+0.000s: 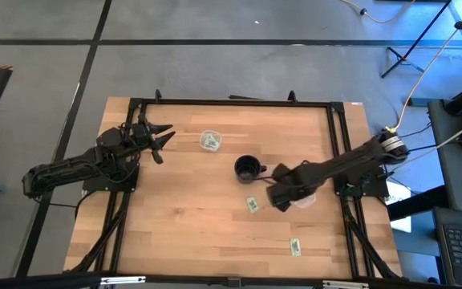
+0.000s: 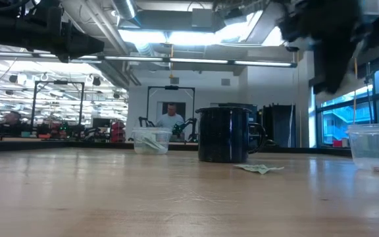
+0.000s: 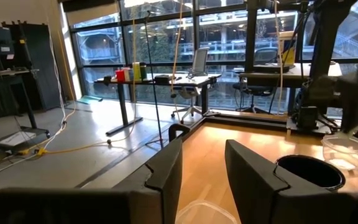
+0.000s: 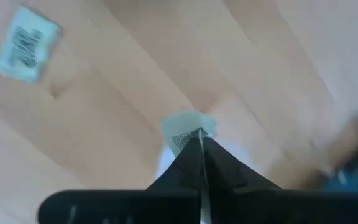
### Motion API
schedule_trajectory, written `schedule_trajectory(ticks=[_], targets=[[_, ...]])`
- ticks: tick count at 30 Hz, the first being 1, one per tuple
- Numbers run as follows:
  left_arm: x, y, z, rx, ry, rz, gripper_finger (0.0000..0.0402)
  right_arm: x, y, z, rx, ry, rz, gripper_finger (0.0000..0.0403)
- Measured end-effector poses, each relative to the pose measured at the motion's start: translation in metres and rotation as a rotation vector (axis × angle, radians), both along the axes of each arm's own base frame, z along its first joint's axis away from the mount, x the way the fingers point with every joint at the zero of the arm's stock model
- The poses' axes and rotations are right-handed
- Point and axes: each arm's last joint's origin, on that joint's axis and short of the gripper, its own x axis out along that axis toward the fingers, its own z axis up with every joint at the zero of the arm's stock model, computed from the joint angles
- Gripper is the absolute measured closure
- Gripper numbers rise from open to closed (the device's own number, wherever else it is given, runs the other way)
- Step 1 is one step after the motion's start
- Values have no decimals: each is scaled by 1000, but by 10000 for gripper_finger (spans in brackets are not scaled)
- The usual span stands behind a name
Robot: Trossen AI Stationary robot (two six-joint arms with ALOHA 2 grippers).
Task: Pick and place items into bin
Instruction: Put the top green stevia packet into the bottom transparent bin
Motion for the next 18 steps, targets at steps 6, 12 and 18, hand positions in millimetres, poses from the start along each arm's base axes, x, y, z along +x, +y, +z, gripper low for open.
schedule_trajectory(ticks=[6,12,18], targets=[[0,0,0,1,0,0,282,-43,7,17,38,-116,-89,397],[0,0,0,1,0,1,283,-68,8,-9,90,-221,-85,396],[0,0,0,0,-1,0,281,-79,2,-48,103,-247,-103,396]])
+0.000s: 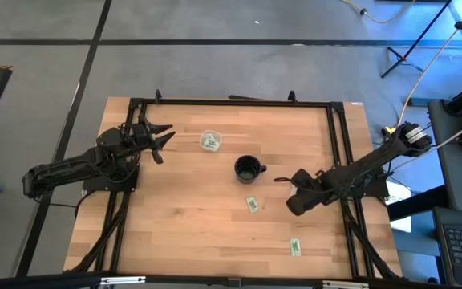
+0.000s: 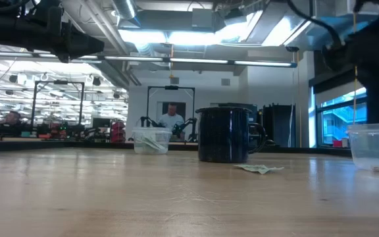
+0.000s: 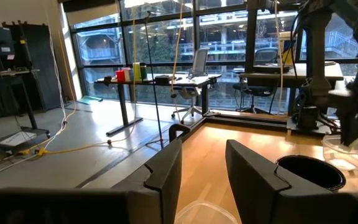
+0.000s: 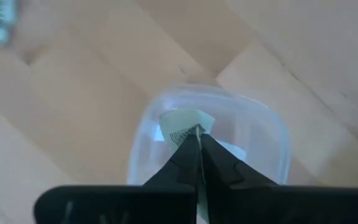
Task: Pick and place items into bin
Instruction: Put the top green stevia packet into the bottom transparent bin
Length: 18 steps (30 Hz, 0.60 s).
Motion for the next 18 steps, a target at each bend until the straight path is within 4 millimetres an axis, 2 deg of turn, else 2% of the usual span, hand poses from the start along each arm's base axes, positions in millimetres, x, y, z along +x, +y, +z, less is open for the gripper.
schedule_trajectory(ticks=[7,18], targets=[[0,0,0,0,0,0,285,-6,-3,-17,5,8,-3,396],[0,0,0,0,0,0,286,-3,-2,-17,19,-18,0,395]])
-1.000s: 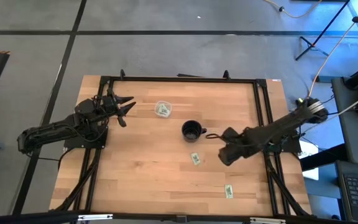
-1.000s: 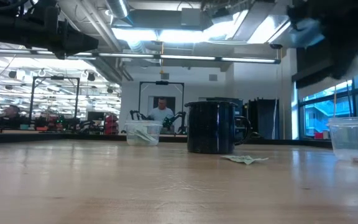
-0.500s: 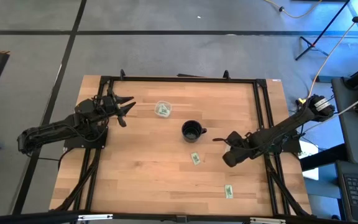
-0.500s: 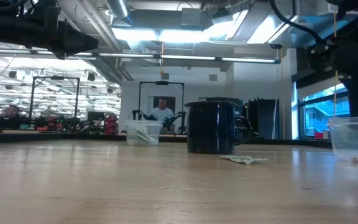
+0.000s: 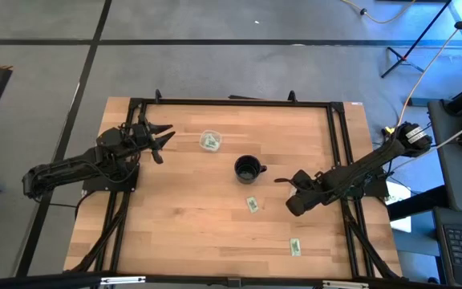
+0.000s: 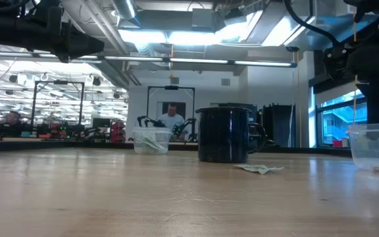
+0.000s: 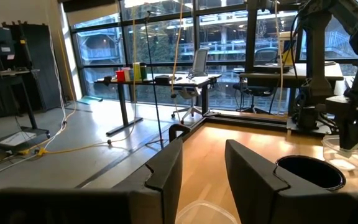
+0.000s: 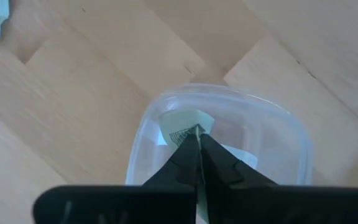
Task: Pick and place items into bin
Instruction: Put the top green stevia packet into the bottom transparent bin
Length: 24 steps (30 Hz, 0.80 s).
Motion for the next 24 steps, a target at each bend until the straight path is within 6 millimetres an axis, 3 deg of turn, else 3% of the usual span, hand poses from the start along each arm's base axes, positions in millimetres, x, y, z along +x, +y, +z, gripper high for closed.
schedule_trajectory(ticks=[6,17,24], targets=[[0,0,0,0,0,0,282,1,1,0,9,-15,-3,384],[0,0,0,0,0,0,283,1,1,2,23,-4,-2,287],[0,0,0,0,0,0,282,6,3,41,-18,41,-50,278]])
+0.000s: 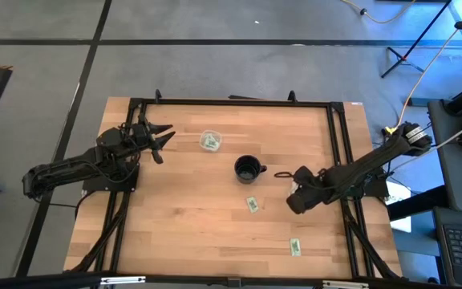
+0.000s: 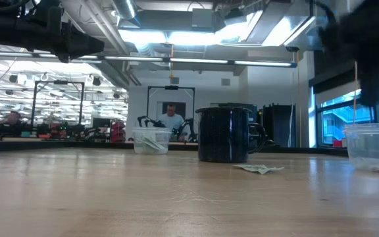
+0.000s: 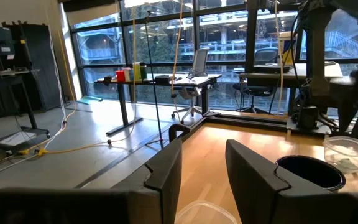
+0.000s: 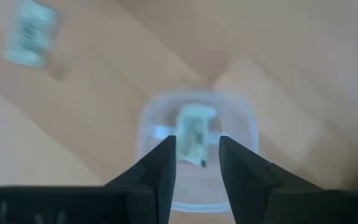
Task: Pick and place items into bin
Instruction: Put the top green stevia packet into the bottom transparent bin
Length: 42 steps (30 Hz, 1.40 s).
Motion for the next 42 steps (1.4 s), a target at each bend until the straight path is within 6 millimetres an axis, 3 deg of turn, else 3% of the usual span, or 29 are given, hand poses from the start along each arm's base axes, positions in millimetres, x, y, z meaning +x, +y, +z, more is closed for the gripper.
schedule_trajectory(ticks=[2,5,10,13,20,27,33,42], targets=[[0,0,0,0,0,0,284,6,1,14,-39,-45,42,278],[0,0,0,0,0,0,285,18,5,28,-145,-145,253,278],[0,0,0,0,0,0,285,44,16,37,-304,-345,643,278],[0,0,0,0,0,0,285,57,22,34,-394,-374,813,278],[0,0,0,0,0,0,283,82,34,-6,-506,-233,1067,278],[0,0,0,0,0,0,286,100,44,-42,-504,-187,1108,278],[0,0,0,1,1,0,282,107,49,-61,-407,-199,1153,278],[0,0,0,2,1,2,282,113,52,-78,-413,-181,1182,278]])
